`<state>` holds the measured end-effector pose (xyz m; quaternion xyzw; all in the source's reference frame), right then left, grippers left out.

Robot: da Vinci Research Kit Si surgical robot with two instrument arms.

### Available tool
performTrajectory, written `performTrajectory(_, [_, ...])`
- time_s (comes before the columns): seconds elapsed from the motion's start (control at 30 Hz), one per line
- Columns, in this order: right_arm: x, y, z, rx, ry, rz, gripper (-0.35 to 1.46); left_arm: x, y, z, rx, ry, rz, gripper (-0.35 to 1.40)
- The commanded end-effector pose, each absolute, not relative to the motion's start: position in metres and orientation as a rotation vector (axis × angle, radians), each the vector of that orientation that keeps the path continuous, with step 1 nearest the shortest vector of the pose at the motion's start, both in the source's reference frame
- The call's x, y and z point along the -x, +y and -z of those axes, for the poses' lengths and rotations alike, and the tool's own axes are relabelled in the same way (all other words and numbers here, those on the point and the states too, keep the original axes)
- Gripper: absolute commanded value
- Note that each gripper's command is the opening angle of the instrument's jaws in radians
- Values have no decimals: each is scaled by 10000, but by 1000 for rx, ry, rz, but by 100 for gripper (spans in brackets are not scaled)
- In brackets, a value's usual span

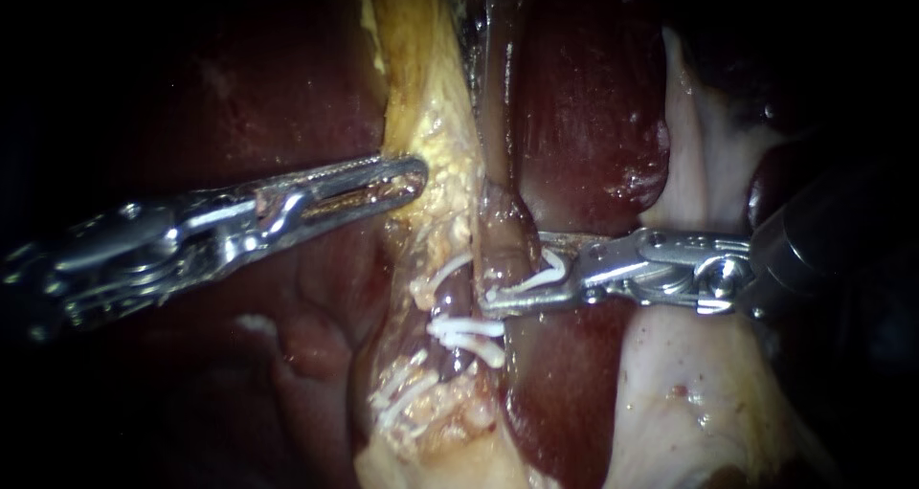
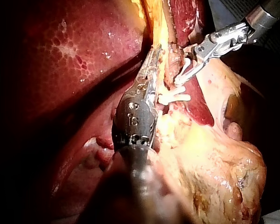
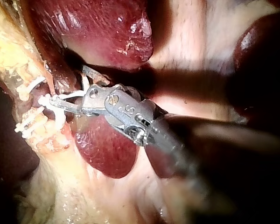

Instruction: Clipping third clip right tube

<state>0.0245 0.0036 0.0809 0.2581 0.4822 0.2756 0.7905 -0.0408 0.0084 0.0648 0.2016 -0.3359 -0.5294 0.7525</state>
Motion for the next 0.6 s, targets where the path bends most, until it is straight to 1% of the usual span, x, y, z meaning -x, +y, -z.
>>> performTrajectory(0.03, [-246,36,-809,-555,1038,-593,60,407,84,-647,-441,-734,1155,-35])
performTrajectory(0.1, [-245,36,-809,-555,1038,-593,60,404,84,-646,-443,-734,1154,-35])
performTrajectory(0.2, [-245,36,-809,-556,1038,-593,60,389,86,-638,-447,-733,1150,-35])
performTrajectory(0.33, [-245,36,-809,-559,1037,-598,60,356,98,-619,-423,-724,1161,-35])
performTrajectory(0.47, [-245,36,-808,-562,1037,-597,60,324,111,-600,-400,-740,1181,-35])
performTrajectory(0.6, [-245,36,-808,-562,1037,-597,60,305,122,-583,-385,-754,1201,-35])
